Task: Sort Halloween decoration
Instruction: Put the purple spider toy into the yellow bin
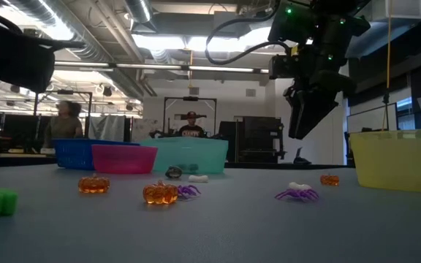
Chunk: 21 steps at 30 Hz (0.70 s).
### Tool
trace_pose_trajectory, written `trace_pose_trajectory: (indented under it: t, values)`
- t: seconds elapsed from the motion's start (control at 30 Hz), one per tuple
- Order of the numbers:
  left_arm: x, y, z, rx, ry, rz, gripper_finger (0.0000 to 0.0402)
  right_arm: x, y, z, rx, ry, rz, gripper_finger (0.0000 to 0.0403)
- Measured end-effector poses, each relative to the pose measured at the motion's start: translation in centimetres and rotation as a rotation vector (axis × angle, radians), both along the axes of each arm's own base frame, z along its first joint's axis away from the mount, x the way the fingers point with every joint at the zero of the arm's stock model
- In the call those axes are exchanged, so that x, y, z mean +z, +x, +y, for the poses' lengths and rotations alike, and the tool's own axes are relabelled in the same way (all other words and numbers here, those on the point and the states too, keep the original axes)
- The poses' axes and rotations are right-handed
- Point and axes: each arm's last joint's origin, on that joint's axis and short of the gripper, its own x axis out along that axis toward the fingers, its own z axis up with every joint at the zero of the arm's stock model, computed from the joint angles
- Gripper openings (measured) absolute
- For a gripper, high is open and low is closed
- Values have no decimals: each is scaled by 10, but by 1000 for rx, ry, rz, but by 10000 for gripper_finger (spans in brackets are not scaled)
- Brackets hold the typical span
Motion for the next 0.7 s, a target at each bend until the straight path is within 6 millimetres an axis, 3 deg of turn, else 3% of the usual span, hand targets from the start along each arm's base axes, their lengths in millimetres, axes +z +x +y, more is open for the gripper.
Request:
trace_pose_trajectory:
  t: [0.2,0.4,0.7]
  values:
    - [0,0,0,126,-52,23,90,0,0,0,0,0,0,179]
    - [0,1,0,139,-56,25,94,0,0,0,0,0,0,179]
    - [1,1,0,185,-63,25,165,0,0,0,1,0,0,179]
